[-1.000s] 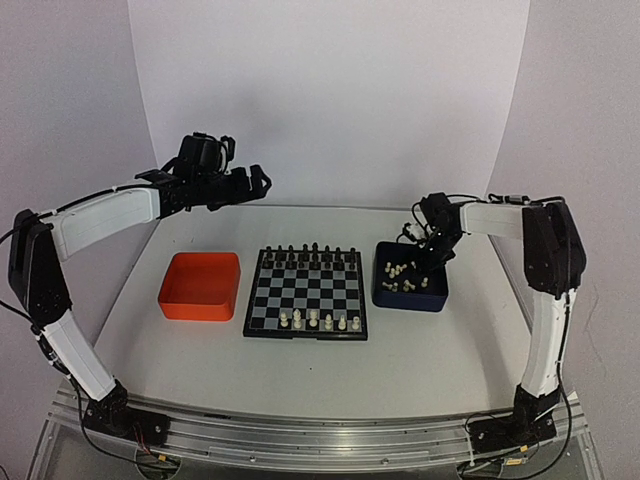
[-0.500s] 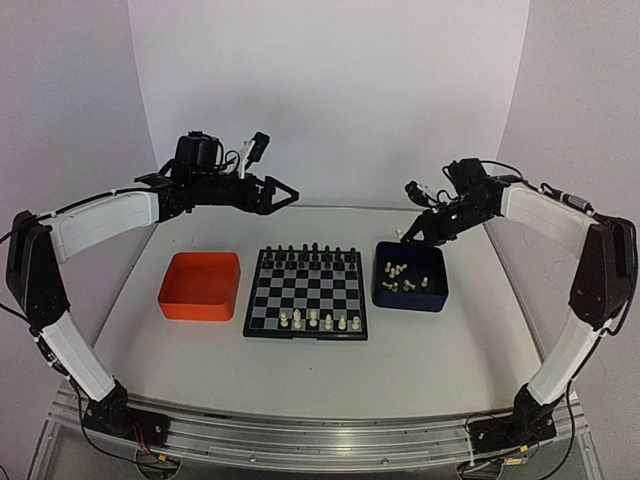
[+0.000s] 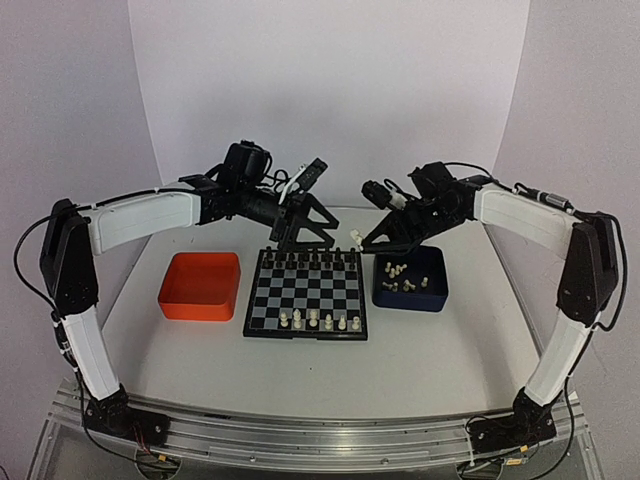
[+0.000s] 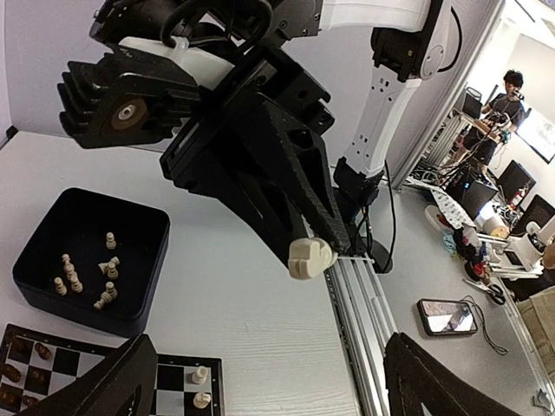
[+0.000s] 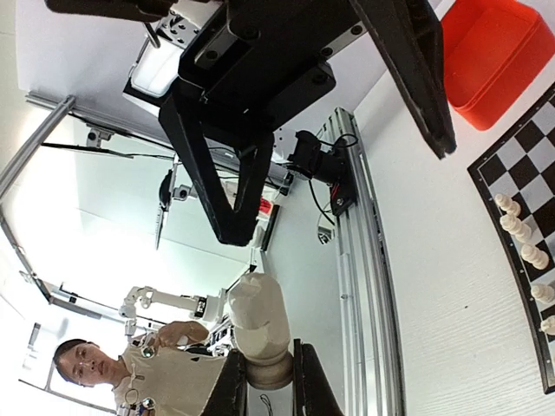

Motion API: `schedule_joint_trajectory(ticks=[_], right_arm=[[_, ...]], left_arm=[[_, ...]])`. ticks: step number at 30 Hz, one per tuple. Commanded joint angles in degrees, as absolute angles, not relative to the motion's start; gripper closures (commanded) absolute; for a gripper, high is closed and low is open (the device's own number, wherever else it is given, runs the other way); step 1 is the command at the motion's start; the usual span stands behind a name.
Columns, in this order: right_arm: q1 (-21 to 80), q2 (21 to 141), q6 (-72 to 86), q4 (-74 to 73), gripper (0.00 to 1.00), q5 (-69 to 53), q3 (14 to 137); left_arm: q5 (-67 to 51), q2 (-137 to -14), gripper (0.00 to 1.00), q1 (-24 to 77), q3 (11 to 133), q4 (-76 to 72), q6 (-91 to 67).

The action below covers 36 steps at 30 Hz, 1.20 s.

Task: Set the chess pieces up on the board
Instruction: Place the chess piece on the chessboard.

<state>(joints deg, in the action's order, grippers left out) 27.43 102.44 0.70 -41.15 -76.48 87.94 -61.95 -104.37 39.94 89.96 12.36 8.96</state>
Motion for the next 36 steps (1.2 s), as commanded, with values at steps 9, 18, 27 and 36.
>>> schedule_joint_trajectory(ticks=[9,18,27,36], right_arm=[[29.9,104.2,0.5,-41.9,1.00,-82.2,90.6],[30.5,105.8,0.9,-42.0,1.00,-81.6,91.6],[30.9,106.3,1.0,-42.0,1.00,-81.3,91.3],[31.0,106.0,1.2,-41.9,1.00,-80.6,91.7]], left_arm=[[-74.3,-106.8,0.30,41.5,93.8,9.2,2.3],[-74.7,-108.9,0.43,41.8,94.5,5.6,-5.4],[-76.0,-109.1,0.54,42.3,94.0,1.8,-8.3],[-76.4,-109.4,0.68,42.7,94.1,1.9,-8.7]])
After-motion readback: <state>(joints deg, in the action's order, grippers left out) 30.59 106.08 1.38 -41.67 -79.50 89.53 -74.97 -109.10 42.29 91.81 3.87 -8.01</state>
